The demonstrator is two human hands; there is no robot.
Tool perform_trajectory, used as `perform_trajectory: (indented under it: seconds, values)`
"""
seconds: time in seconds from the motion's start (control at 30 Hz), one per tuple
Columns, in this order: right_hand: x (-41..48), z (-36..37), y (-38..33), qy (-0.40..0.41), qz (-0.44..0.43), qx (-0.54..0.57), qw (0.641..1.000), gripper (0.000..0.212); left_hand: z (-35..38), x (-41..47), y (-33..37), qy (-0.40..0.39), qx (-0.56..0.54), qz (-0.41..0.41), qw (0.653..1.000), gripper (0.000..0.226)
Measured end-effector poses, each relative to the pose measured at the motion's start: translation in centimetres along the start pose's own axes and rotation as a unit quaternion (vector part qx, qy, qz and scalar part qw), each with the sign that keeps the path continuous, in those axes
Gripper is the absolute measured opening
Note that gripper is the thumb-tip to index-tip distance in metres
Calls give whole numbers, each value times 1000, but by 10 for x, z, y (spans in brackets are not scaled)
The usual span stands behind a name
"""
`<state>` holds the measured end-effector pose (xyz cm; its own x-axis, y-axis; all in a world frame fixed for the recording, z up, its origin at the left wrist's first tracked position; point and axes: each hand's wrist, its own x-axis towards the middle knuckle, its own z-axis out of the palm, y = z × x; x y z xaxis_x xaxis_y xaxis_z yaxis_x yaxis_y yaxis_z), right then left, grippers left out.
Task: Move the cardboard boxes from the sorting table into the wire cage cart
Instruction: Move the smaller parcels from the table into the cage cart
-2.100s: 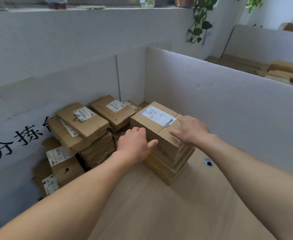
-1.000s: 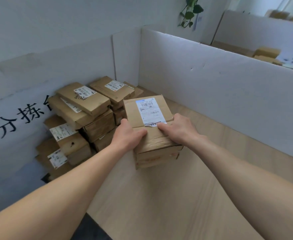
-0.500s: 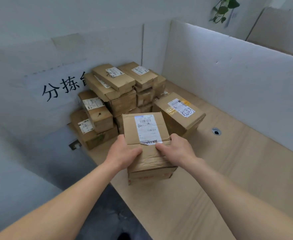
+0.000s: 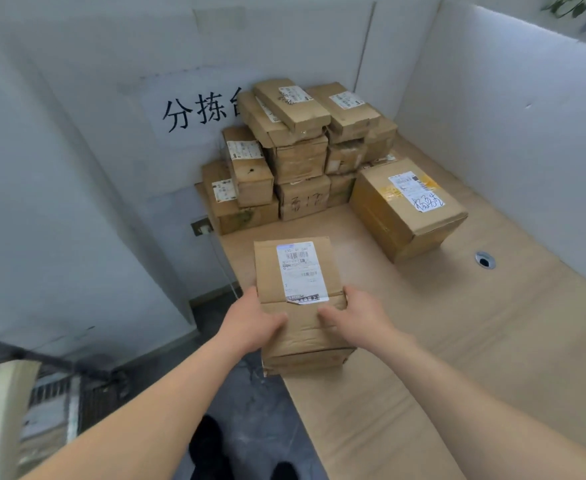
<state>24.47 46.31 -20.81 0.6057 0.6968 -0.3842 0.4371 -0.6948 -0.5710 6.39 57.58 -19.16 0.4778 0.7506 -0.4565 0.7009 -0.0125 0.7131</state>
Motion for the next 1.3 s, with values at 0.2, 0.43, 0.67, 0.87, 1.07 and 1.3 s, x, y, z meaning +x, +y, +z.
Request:
perform_trajectory:
  seconds: [0.2, 0.43, 0.67, 0.87, 1.07, 1.3]
  values:
    - [-3, 16, -14, -1, -9, 3, 1000, 41, -3, -10, -21, 18, 1, -22, 1000, 52]
    - [-16, 58, -61, -31, -44, -43, 998, 45, -46, -28, -72, 60, -26, -50, 997, 49]
    - [-51, 135, -146, -91, -121, -89, 984, 52, -122, -72, -156, 130, -59, -96, 985, 52]
    - [-91, 207, -226, -151, -191, -123, 962, 53, -186, -125, -229, 194, -101, -147, 965, 61]
    - [-140, 288, -304, -212, -250, -149, 933, 48, -243, -188, -308, 262, -141, -201, 933, 63]
    - [-203, 374, -373, -270, -324, -190, 887, 43, -282, -257, -388, 330, -180, -272, 886, 64]
